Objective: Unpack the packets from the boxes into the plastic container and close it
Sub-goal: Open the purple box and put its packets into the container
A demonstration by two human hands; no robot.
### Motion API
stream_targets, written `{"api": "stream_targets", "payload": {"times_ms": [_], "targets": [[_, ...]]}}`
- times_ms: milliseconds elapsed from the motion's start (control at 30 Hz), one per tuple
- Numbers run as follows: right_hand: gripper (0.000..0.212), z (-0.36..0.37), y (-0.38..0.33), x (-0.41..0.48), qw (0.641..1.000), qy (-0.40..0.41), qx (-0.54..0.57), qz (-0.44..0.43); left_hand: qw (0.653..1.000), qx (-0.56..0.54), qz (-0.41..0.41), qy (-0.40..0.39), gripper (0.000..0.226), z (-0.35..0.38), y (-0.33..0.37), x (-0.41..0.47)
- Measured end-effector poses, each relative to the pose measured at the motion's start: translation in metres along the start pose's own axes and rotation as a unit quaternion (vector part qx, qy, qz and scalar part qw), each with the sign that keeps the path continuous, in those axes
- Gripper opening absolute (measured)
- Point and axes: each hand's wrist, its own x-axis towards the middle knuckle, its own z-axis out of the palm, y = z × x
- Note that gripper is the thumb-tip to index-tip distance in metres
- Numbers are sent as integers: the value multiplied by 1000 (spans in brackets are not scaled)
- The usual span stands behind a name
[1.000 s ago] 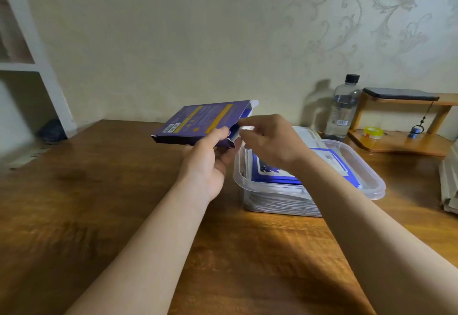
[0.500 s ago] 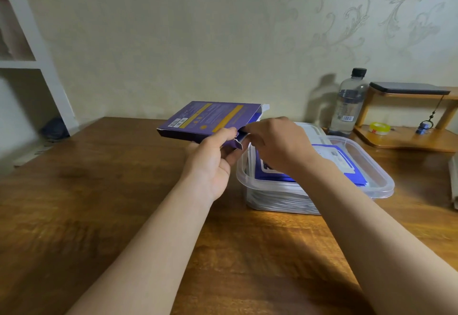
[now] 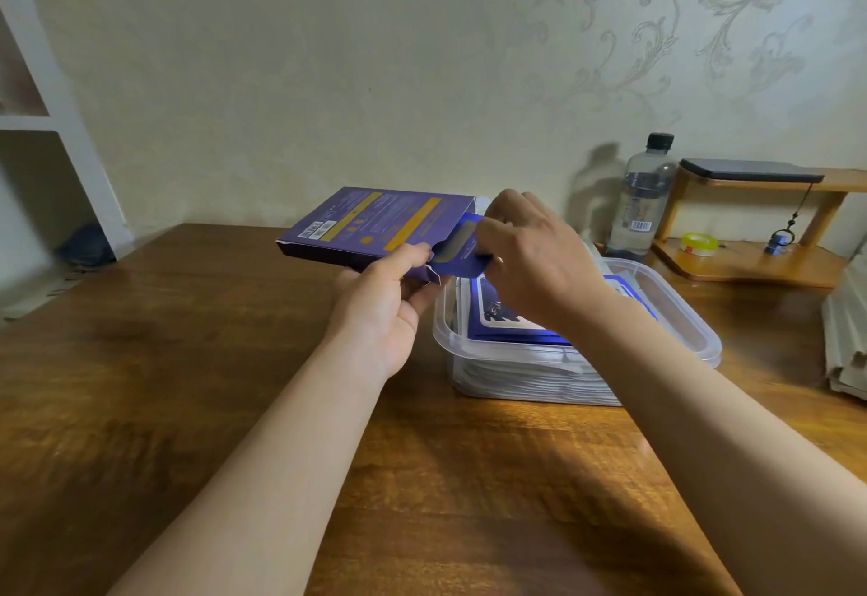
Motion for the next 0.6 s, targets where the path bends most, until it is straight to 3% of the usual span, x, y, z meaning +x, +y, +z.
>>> {"api": "stream_targets", "payload": {"times_ms": [133, 267, 367, 500, 600], "targets": [[11, -8, 2, -4, 1000, -18, 7, 18, 1000, -2, -4, -5, 49, 0, -2, -1], [29, -8, 6, -11, 998, -52, -29, 1, 1000, 9, -4, -5, 49, 1, -5, -1], [21, -7, 7, -14, 998, -36, -44, -31, 1000, 14, -9, 1, 50, 3, -5, -3], [26, -17, 16, -11, 999, -1, 40, 11, 1000, -5, -15, 7, 46, 1, -2, -3], [16, -33, 27, -11, 986, 63, 131, 83, 999, -23, -13, 17, 44, 0, 1, -1]]}}
